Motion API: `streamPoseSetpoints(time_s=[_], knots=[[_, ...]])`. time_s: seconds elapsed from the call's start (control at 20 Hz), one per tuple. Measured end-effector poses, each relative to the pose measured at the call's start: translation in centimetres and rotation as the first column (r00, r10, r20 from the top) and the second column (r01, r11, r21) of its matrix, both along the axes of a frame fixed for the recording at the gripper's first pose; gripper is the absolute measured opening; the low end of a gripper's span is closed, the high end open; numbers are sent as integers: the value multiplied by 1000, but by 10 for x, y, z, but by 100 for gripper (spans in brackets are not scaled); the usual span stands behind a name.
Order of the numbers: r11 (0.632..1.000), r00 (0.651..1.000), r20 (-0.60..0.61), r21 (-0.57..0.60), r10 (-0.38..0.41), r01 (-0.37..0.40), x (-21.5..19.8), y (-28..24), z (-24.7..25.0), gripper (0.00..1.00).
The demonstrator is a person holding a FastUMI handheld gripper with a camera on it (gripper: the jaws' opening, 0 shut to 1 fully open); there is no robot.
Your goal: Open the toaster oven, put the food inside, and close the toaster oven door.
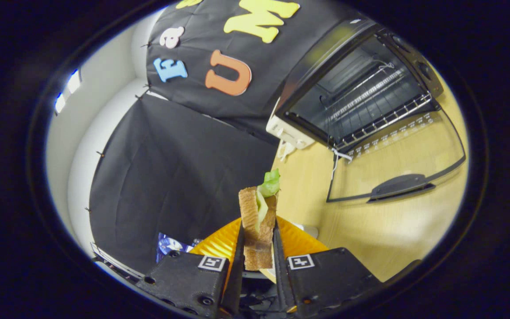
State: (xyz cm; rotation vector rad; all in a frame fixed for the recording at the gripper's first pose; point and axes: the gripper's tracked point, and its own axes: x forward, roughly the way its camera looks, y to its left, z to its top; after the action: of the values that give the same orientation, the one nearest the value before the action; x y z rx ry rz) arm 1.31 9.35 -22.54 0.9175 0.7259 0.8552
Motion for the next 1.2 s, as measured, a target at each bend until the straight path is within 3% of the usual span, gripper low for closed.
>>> streamPoseSetpoints(time_s=[0.1, 0.2, 0.45, 0.65, 0.9, 1.1, 1.2], knots=[[992, 991, 42, 10, -128, 128, 25, -21, -3, 37], [968, 968, 9, 13, -249, 249, 44, -39, -10, 37], [878, 878, -79, 44, -472, 477, 97, -76, -27, 37], [799, 798, -133, 58, -588, 599, 130, -99, -46, 37], [654, 651, -189, 53, -735, 755, 180, -127, -57, 37], [601, 589, -216, 9, -779, 799, 202, -130, -65, 37], [589, 574, -227, 2, -787, 808, 211, -127, -67, 37]])
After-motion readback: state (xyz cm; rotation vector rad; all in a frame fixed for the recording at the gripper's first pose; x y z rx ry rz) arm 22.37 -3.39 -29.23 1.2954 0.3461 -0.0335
